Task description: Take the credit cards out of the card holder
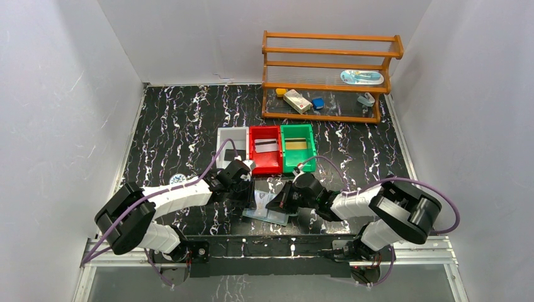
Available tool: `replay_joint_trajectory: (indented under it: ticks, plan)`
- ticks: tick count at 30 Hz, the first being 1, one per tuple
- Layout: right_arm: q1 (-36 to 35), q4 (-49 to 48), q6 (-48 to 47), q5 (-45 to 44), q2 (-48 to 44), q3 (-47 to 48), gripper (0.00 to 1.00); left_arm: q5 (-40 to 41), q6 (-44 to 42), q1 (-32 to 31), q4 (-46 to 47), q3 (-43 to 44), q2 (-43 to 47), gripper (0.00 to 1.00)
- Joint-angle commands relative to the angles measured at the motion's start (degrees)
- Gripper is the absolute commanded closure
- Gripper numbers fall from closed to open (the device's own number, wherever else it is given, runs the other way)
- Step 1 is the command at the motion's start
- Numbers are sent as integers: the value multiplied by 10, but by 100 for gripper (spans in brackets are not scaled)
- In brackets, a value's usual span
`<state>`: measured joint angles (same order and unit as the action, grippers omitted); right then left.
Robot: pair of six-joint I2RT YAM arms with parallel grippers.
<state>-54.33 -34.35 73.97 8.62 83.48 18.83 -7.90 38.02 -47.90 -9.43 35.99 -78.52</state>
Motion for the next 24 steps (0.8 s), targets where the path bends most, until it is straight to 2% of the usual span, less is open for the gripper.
replay_joint_trajectory:
  ticks: [1, 8, 15, 24]
  plan:
    - [5, -7, -13, 9, -22, -6, 97, 45, -12, 1, -52, -1, -13, 78]
    - [15, 47, -24, 8, -40, -2, 95, 44, -13, 1, -48, -1, -19, 78]
    - [30, 40, -20, 26, -45, -16, 92, 42, -13, 1, -43, -4, -23, 79]
    - [32, 11, -8, 45, -10, -11, 77, 37, -15, 1, -41, -6, -19, 79]
